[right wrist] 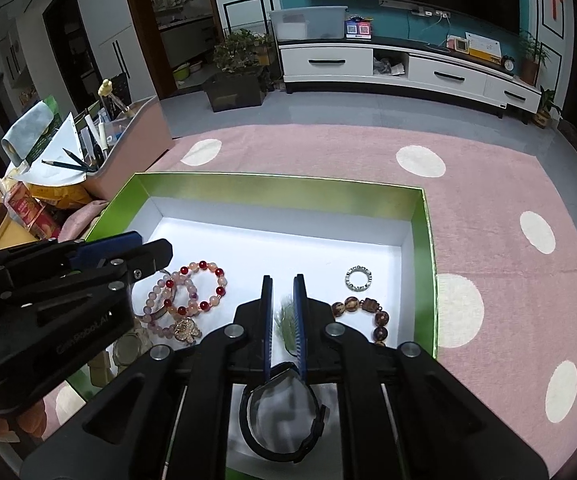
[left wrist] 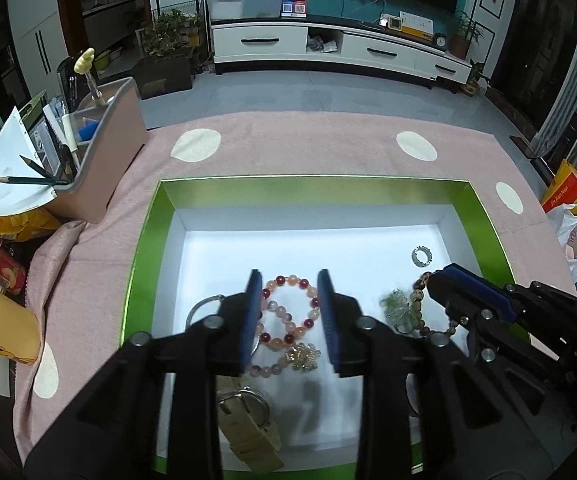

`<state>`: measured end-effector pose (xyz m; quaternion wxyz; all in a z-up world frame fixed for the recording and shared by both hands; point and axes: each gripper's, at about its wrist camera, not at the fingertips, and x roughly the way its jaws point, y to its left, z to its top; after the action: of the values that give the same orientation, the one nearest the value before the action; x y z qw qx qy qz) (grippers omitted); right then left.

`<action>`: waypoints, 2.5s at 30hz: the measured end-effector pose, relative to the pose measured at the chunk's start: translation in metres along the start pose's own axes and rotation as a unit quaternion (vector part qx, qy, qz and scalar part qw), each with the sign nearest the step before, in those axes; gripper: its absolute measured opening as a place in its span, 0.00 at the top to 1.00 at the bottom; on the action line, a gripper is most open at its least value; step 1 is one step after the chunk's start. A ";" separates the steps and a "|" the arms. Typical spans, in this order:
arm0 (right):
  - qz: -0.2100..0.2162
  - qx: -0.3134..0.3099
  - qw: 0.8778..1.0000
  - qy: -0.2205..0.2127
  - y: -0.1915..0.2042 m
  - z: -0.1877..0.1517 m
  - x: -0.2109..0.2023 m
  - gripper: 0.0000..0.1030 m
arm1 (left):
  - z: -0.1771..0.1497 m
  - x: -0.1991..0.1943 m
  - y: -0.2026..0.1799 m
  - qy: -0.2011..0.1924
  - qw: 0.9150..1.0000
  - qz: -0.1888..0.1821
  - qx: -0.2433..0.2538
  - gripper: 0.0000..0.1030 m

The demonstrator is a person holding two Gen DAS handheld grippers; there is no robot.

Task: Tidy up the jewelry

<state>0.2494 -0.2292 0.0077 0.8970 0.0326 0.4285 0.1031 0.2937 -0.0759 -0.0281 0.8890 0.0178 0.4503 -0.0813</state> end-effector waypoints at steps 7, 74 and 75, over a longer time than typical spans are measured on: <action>-0.003 -0.002 1.000 -0.001 0.000 0.000 -0.004 0.79 | -0.001 -0.005 0.006 0.004 1.000 0.007 -0.005 0.43; -0.117 -0.001 0.993 0.011 0.005 0.058 -0.130 0.01 | 0.037 -0.129 0.019 0.024 0.995 0.090 0.019 0.02; -0.117 -0.001 0.993 0.011 0.005 0.058 -0.130 0.01 | 0.037 -0.129 0.019 0.024 0.995 0.091 0.018 0.02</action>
<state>0.2143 -0.2504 0.1440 0.8983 -0.0203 0.4389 -0.0019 0.2517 -0.0449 0.0968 0.8813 0.0770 0.4662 -0.0080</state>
